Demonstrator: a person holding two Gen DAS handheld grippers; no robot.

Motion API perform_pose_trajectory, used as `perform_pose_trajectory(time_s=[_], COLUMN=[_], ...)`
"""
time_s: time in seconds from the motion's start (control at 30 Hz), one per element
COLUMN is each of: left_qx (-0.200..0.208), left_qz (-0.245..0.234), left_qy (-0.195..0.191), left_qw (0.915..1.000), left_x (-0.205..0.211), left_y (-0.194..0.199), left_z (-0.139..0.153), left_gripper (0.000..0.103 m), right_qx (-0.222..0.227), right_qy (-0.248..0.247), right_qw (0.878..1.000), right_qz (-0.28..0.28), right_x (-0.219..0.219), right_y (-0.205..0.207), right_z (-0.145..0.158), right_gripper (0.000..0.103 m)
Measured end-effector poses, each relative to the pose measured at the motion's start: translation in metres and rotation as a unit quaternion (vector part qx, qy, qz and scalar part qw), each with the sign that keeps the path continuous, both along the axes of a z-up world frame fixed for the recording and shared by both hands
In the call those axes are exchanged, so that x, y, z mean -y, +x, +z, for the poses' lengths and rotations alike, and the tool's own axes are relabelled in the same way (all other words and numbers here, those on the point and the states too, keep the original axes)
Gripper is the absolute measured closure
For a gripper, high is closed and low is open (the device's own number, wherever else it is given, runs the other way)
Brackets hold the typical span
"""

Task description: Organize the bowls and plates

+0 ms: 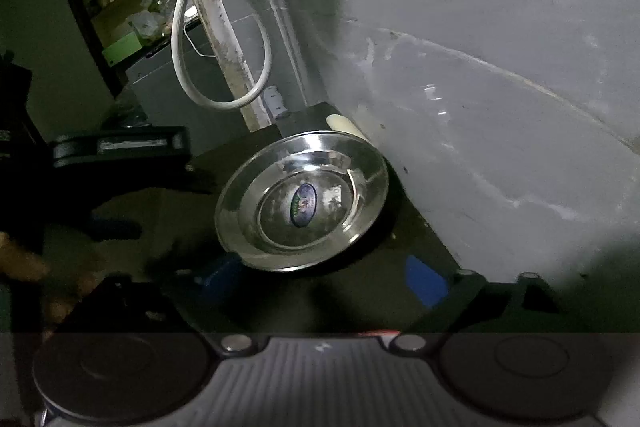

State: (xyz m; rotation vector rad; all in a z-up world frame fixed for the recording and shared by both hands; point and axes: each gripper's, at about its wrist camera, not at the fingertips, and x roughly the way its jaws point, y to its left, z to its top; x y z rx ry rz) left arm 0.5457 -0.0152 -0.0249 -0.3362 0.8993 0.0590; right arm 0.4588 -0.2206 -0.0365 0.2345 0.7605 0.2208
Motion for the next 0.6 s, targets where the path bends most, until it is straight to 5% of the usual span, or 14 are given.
perform_pose_trajectory(time_s=[0.17,0.4,0.6], left_qx=[-0.013,-0.013,-0.008], left_qz=[-0.001,-0.002,-0.004], left_qy=[-0.009,-0.015,-0.038], left_qw=[0.9999,0.9998,0.9992], left_x=[0.008,0.009,0.008], left_y=[0.013,0.021,0.022], left_z=[-0.013,-0.019,-0.023], left_gripper=[0.008,0.023,0.057], right_qx=[-0.005,-0.015,-0.026], right_qy=[-0.017,-0.032,-0.039], right_qw=[1.0,0.999,0.999], right_qz=[0.007,0.002,0.001], right_x=[-0.008,-0.007,-0.004], right_y=[0.009,0.021,0.034], right_z=[0.0,-0.003,-0.005], right_gripper=[0.029,0.037,0.046])
